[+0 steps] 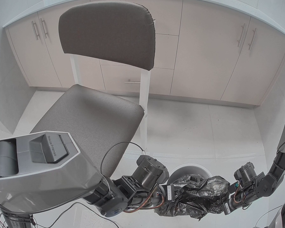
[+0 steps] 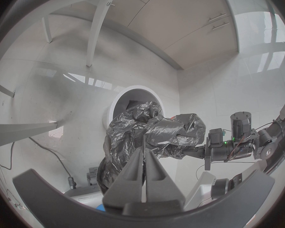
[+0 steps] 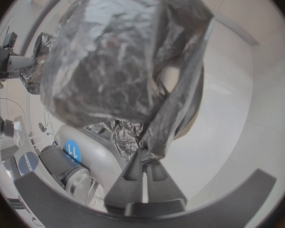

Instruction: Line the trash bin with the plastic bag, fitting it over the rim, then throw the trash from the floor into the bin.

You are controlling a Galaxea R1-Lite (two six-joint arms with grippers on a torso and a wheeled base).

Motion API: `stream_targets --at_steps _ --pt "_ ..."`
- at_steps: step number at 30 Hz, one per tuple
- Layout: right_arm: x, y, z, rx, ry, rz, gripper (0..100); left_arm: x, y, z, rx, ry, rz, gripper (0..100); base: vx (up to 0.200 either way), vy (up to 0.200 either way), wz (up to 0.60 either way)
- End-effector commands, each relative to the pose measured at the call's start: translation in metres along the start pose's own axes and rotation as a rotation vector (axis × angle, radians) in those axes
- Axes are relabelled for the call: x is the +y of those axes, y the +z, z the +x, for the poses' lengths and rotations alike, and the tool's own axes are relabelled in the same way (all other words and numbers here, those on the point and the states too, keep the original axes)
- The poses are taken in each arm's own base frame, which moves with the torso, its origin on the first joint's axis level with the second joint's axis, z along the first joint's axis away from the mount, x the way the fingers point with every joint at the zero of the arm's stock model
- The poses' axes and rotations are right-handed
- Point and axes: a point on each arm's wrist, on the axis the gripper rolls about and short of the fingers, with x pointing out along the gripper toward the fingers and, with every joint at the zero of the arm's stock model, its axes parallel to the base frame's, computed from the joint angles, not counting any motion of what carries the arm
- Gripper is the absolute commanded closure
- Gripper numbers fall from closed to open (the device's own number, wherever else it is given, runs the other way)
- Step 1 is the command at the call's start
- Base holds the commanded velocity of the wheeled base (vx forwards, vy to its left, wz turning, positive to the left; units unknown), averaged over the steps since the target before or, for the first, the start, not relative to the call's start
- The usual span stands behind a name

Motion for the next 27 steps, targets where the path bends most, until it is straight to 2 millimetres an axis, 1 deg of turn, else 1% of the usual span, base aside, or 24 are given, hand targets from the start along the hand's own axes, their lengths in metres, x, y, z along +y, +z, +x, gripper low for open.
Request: stream_targets --at_steps 1,3,10,16,22,23,27 --pt "0.000 -0.009 0.009 0.064 0.000 0.007 100 0.002 -0.003 0.009 0.038 0.032 0.003 100 0.000 0.000 0.00" --pt "-0.001 -0.008 0.010 0.063 -0.003 0.013 100 0.002 -0.002 0.014 0.052 0.052 0.003 100 0.000 0.000 0.00" --pt "-0.001 -0.010 0.012 0.078 -0.017 0.038 100 0.004 -0.004 0.018 0.061 0.070 0.023 100 0.000 0.000 0.00" --pt "-0.008 -0.014 0.014 0.098 -0.103 0.090 100 0.012 -0.007 0.032 0.025 0.160 0.089 100 0.000 0.000 0.00" --pt "-0.013 -0.008 0.017 0.086 -0.117 0.113 100 0.016 -0.006 0.031 0.070 0.211 0.123 100 0.000 0.000 0.00" --pt "-0.019 -0.005 0.020 0.086 -0.130 0.134 100 0.017 -0.001 0.030 0.108 0.253 0.114 100 0.000 0.000 0.00" --pt "-0.029 -0.003 0.022 0.088 -0.186 0.143 100 0.019 0.007 0.027 0.163 0.308 0.119 100 0.000 0.000 0.00"
